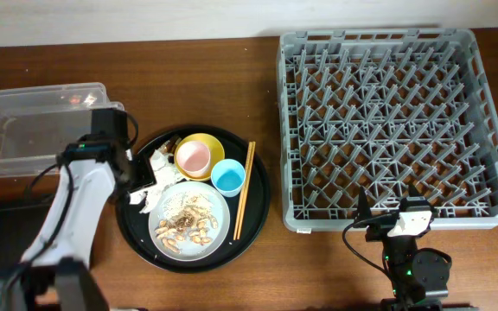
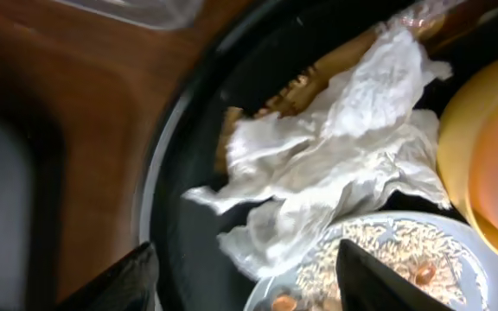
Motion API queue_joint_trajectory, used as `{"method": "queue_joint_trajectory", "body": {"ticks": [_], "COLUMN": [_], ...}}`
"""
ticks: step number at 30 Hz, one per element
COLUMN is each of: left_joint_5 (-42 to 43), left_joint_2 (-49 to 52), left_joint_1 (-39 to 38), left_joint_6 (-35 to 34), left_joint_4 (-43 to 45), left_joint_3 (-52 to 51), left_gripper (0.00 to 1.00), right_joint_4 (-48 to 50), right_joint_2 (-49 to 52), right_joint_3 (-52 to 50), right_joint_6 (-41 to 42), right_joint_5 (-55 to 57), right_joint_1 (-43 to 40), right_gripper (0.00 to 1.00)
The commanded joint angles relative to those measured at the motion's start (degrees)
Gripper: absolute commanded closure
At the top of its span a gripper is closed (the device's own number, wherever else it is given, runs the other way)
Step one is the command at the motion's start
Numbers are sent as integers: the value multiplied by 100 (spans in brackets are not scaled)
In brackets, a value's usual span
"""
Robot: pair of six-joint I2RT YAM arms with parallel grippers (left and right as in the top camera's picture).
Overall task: Sort waste into correct bins and load items into the dishwasher rack
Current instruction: 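Grasp the crumpled tissue with the left gripper and drop it in the clear bin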
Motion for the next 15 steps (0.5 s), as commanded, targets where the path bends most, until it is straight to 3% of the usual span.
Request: {"method": "queue_joint_trajectory", "body": {"ticks": [1, 5, 10, 12, 13, 15], "left_joint_5": [284, 584, 557, 562, 562, 562], "left_joint_2": [577, 632, 981, 1043, 1036, 1025], "left_joint_1": [24, 24, 20, 20, 20, 20], "left_joint_6": [160, 284, 286, 284, 284, 284], "left_joint_4": [105, 496, 654, 717, 708, 367], "left_joint_3": [81, 76, 74, 79, 98, 264], "left_gripper": [41, 59, 59, 75, 77, 99], "right_joint_4": [-22, -22, -22, -22, -22, -22], "right_joint_2": [-35, -35, -35, -35, -35, -35], "right_joint_3": [-42, -42, -42, -42, -42, -42], "right_joint_6": [7, 7, 7, 7, 7, 7], "right_joint_5": [28, 28, 28, 28, 28, 28], "right_joint_1": [-44, -44, -44, -44, -44, -44], "right_gripper": [2, 2, 2, 2, 2, 2]}}
